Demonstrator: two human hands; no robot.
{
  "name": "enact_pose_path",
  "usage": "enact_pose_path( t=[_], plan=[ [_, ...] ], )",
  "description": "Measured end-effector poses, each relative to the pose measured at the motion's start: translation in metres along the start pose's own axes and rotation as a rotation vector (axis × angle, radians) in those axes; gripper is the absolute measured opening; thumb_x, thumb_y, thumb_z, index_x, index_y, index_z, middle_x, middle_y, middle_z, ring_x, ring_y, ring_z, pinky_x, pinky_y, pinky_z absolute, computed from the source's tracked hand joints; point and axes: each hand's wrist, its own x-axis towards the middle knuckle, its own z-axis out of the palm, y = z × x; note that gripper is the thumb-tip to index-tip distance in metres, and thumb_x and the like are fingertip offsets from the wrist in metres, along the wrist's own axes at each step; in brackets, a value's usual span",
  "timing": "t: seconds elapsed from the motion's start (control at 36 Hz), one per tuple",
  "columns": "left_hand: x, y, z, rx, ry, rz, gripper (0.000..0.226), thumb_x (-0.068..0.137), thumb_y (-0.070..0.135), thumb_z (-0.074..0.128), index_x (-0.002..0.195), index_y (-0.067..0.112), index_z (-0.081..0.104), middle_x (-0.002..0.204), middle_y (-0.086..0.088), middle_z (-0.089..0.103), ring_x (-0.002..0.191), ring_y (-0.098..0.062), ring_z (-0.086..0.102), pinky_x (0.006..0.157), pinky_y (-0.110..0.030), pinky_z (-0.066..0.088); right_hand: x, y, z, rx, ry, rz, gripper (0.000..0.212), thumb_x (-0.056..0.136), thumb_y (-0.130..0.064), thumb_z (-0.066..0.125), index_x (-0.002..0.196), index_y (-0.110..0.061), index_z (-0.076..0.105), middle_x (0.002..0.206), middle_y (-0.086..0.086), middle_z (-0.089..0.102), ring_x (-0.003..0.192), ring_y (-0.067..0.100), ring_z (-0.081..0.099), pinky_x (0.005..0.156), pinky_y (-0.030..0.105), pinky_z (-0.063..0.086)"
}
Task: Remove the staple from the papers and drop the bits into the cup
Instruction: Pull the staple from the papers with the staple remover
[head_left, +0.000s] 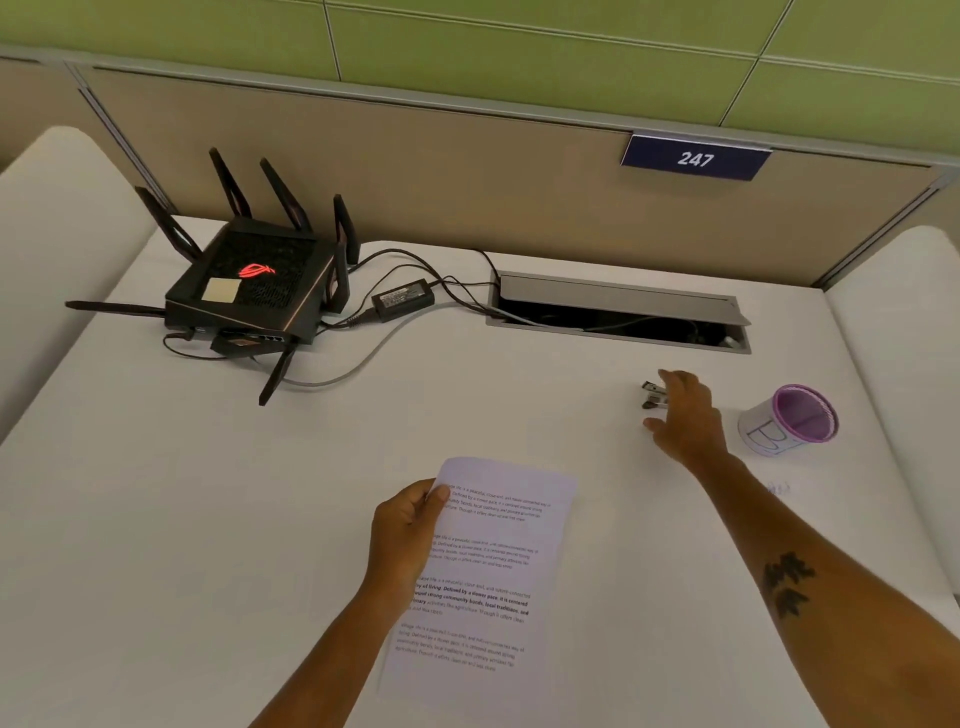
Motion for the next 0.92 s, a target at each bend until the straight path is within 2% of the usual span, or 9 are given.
enact_pose_path(
  t=[0.17, 0.25, 0.42, 0.56, 0.64, 0.75, 0.81, 0.86, 0.92],
  plan=[
    [0.005, 0.002, 0.005, 0.001, -0.01, -0.014, 0.014, 0.106, 0.033, 0.064, 0.105, 0.034, 0.078, 0.095, 0.009, 0.083, 0.086, -0.015, 0.08, 0.071, -0.027, 0.065, 0.022, 0.007, 0.004, -0.128, -0.117, -0.028, 0.077, 0.092, -0.026, 0.077, 0.158, -0.017, 0.038, 0.159, 0.01, 0.041, 0.147, 0.034, 0.038, 0.112, 0.053, 0.041],
    [0.006, 0.002, 0.006, 0.006, -0.015, -0.025, 0.015, 0.106, 0.033, 0.063, 0.103, 0.034, 0.077, 0.092, 0.011, 0.083, 0.084, -0.014, 0.08, 0.07, -0.027, 0.065, 0.024, 0.009, 0.007, -0.144, -0.112, -0.035, 0.065, 0.096, -0.028, 0.072, 0.154, -0.018, 0.044, 0.154, 0.01, 0.047, 0.141, 0.035, 0.045, 0.11, 0.052, 0.042],
    [0.008, -0.001, 0.005, 0.014, -0.014, -0.049, 0.017, 0.106, 0.034, 0.063, 0.104, 0.028, 0.079, 0.095, 0.006, 0.084, 0.086, -0.02, 0.08, 0.077, -0.038, 0.068, 0.021, 0.016, 0.012, -0.065, -0.025, -0.046, 0.047, 0.094, -0.021, 0.074, 0.138, -0.017, 0.059, 0.14, 0.01, 0.06, 0.127, 0.035, 0.056, 0.105, 0.054, 0.048],
    [0.006, -0.001, 0.004, 0.0, -0.016, -0.053, 0.018, 0.106, 0.032, 0.063, 0.107, 0.025, 0.08, 0.097, 0.006, 0.084, 0.089, -0.019, 0.081, 0.077, -0.035, 0.068, 0.007, 0.009, 0.013, 0.158, 0.028, -0.005, 0.036, 0.097, -0.024, 0.07, 0.131, -0.021, 0.058, 0.128, 0.007, 0.07, 0.116, 0.033, 0.065, 0.104, 0.052, 0.049],
    [0.005, 0.0, 0.003, -0.01, -0.022, -0.06, 0.019, 0.106, 0.032, 0.064, 0.109, 0.024, 0.08, 0.098, 0.006, 0.084, 0.09, -0.019, 0.081, 0.077, -0.033, 0.067, -0.005, 0.001, 0.013, 0.385, -0.01, 0.015, 0.035, 0.099, -0.029, 0.068, 0.131, -0.024, 0.056, 0.126, 0.003, 0.069, 0.115, 0.028, 0.065, 0.104, 0.048, 0.05],
    [0.003, 0.001, 0.001, 0.006, -0.029, -0.036, 0.019, 0.106, 0.033, 0.064, 0.103, 0.025, 0.081, 0.096, 0.005, 0.084, 0.09, -0.02, 0.08, 0.08, -0.037, 0.068, -0.028, -0.029, 0.0, 0.693, -0.106, 0.056, 0.033, 0.098, -0.027, 0.07, 0.129, -0.024, 0.059, 0.12, -0.002, 0.069, 0.11, 0.021, 0.067, 0.084, 0.028, 0.053],
    [0.0, 0.003, 0.0, -0.004, -0.032, -0.026, 0.018, 0.106, 0.031, 0.064, 0.101, 0.026, 0.08, 0.095, 0.007, 0.084, 0.089, -0.018, 0.08, 0.077, -0.032, 0.067, -0.041, -0.044, -0.005, 0.748, -0.147, 0.035, 0.031, 0.098, -0.027, 0.072, 0.127, -0.024, 0.062, 0.116, -0.004, 0.07, 0.107, 0.017, 0.068, 0.082, 0.025, 0.052],
    [-0.003, 0.005, -0.001, -0.019, -0.035, -0.019, 0.017, 0.106, 0.029, 0.064, 0.101, 0.028, 0.08, 0.094, 0.009, 0.084, 0.089, -0.016, 0.08, 0.074, -0.028, 0.066, -0.053, -0.058, -0.009, 0.757, -0.205, -0.022, 0.029, 0.096, -0.028, 0.074, 0.123, -0.028, 0.064, 0.114, -0.006, 0.071, 0.104, 0.016, 0.069, 0.085, 0.028, 0.055],
    [-0.006, 0.006, -0.002, -0.026, -0.039, -0.005, 0.017, 0.107, 0.029, 0.064, 0.102, 0.028, 0.08, 0.096, 0.009, 0.084, 0.09, -0.016, 0.08, 0.076, -0.028, 0.066, -0.063, -0.072, -0.013, 0.727, -0.281, -0.093, 0.028, 0.095, -0.03, 0.075, 0.121, -0.031, 0.066, 0.114, -0.008, 0.071, 0.102, 0.014, 0.07, 0.087, 0.028, 0.055]
  ],
)
